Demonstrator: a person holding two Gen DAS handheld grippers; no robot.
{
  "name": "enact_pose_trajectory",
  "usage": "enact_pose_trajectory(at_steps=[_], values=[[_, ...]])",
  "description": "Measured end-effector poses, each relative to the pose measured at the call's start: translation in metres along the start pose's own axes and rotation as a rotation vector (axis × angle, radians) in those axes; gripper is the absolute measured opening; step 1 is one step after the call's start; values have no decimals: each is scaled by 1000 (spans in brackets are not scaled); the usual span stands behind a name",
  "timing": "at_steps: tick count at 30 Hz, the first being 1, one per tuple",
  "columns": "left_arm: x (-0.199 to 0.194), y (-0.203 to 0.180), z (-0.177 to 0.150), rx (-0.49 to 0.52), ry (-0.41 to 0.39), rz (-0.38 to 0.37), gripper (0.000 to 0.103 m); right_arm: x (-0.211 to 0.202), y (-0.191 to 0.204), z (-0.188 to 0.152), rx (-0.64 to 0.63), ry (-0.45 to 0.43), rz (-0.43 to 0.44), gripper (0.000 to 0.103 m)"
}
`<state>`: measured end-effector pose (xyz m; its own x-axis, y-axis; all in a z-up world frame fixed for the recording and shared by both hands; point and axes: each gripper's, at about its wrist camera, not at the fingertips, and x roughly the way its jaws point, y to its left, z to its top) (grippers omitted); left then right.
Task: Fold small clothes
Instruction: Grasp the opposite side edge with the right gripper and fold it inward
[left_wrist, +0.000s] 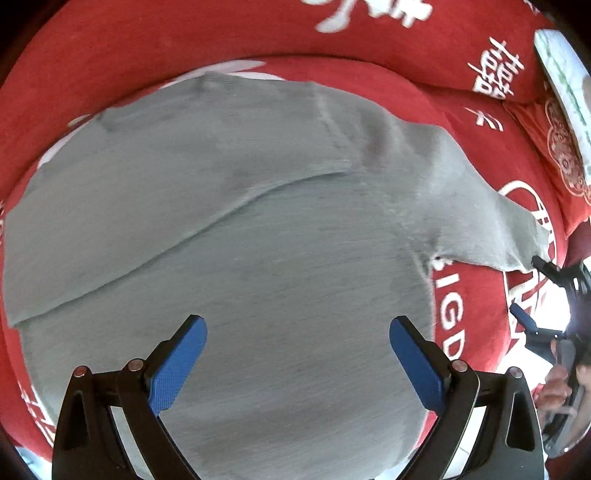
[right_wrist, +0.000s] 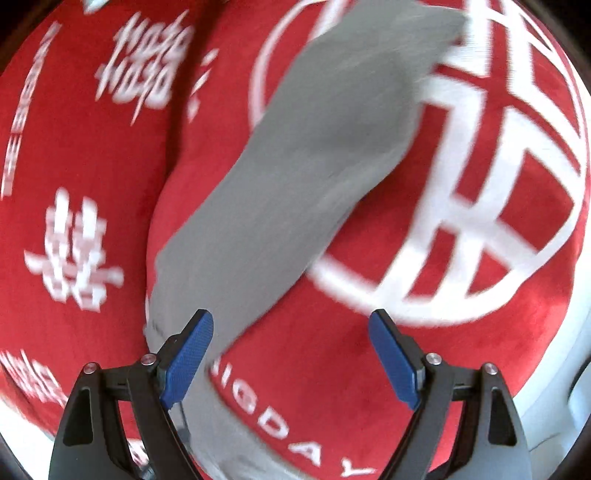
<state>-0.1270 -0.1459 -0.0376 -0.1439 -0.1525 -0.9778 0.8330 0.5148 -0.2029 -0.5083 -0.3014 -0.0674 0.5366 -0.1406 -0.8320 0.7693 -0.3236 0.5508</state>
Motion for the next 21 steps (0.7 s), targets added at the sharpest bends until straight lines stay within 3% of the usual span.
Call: enact_pose_trajectory(at_steps=[7, 12, 13, 14, 15, 18, 19, 21], values=[[9, -26, 12, 21, -7, -5, 100, -1, -29, 44, 151, -81, 97, 88], [15, -30, 14, 25, 10, -16, 100, 5, -36, 68, 225, -97, 221, 88], [15, -30, 14, 19, 11, -18, 100, 5, -36, 69, 236, -95, 241, 84], [15, -28, 15, 10, 10, -24, 100, 7, -35, 71, 250, -94, 260, 80], [14, -26, 14, 1, 10, -29, 100, 8, -35, 71, 263, -90, 268, 68], [9, -18, 13, -20, -3, -35, 100, 17, -36, 69, 323, -54, 310, 18], [6, -14, 12, -23, -13, -33, 100, 19, -37, 67, 341, -50, 327, 10], [1, -7, 11, -31, -29, -33, 100, 20, -34, 64, 360, -61, 366, 8]])
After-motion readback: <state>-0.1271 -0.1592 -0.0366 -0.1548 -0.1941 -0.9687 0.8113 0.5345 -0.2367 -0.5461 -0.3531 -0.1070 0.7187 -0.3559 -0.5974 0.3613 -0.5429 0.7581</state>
